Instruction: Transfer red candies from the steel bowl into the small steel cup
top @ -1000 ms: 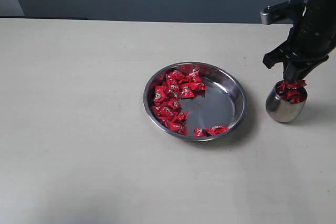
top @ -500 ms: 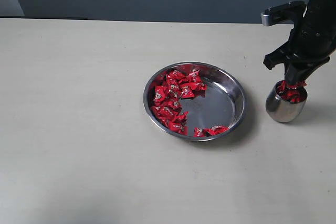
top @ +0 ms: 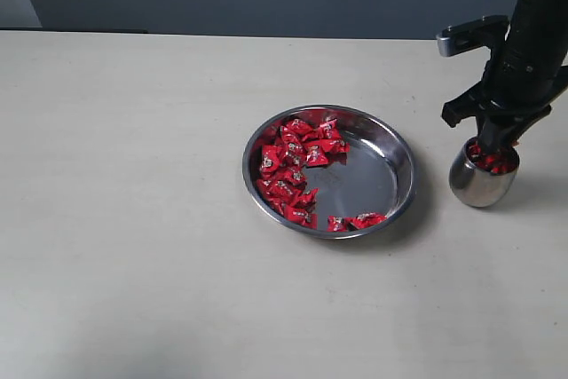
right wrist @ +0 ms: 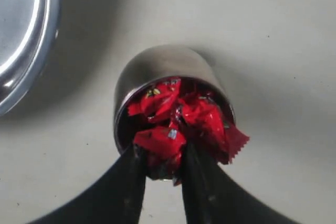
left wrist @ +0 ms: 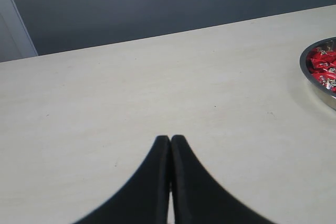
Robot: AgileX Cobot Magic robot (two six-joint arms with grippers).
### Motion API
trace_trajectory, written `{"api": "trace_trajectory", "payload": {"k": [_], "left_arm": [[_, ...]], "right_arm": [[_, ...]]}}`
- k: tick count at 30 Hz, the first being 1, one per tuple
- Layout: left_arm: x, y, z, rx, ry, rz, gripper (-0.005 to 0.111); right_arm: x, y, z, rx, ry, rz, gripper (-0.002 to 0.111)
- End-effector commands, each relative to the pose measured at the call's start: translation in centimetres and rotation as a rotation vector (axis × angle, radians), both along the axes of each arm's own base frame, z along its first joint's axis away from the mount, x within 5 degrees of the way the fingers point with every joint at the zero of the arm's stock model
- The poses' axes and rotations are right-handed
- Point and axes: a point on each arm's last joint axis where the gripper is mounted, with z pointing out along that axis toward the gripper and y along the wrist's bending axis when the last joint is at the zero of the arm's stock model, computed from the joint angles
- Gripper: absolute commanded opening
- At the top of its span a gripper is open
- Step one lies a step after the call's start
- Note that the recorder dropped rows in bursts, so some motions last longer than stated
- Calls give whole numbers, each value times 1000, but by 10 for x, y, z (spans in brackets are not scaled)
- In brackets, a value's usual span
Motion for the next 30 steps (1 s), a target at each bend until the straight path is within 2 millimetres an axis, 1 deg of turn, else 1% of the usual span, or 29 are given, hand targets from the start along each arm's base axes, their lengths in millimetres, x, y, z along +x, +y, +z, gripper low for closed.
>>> {"api": "trace_trajectory", "payload": {"k": [1, 5, 13, 15, 18, 22, 26, 27, 28, 30], "left_arm": [[0, -1, 1, -4, -9, -10, 0], [0, -1, 1, -4, -9, -10, 0], [0, -1, 1, -4, -9, -10, 0], [0, -1, 1, -4, -9, -10, 0], [0, -1, 1, -4, -9, -10, 0], [0, -1, 1, -4, -9, -10, 0], [0, -1, 1, -4, -9, -10, 0], [0, -1, 1, -4, -9, -10, 0], [0, -1, 1, -4, -9, -10, 0], [0, -1, 1, -4, -9, -10, 0]], "right_arm": [[0, -3, -1, -15, 5, -14, 25], [0, -3, -1, -16, 8, -17, 33], [0, -3, -1, -16, 8, -15, 34], [-1, -3, 3, -14, -3, -15, 34], [-3, -2, 15, 2, -50, -19, 34], [-8, -2, 43, 24, -165, -19, 34], [-18, -1, 68, 65, -233, -30, 34], [-20, 0, 73, 78, -248, -33, 32], [-23, 1, 80, 97, -268, -39, 29], [-29, 2, 92, 129, -301, -46, 16]]}}
